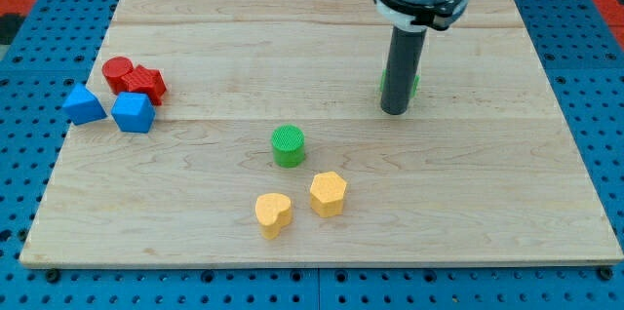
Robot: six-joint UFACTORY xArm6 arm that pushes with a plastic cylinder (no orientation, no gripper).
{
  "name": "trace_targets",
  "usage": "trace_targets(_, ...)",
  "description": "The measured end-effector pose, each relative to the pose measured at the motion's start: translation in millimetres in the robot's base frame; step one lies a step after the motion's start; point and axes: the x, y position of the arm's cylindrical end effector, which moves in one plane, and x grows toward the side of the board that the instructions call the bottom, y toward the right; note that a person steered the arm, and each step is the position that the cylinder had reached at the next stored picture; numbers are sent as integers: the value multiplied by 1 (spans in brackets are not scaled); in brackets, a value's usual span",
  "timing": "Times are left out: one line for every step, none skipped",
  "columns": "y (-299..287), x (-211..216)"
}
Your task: Place the green circle horizontally to the right side of the blue cube
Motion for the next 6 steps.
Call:
trace_targets(-6, 49)
trace_targets(-74, 63)
trace_targets(-111, 59)
trace_targets(-125, 59)
trace_targets(-149, 64)
trace_targets(-155, 84)
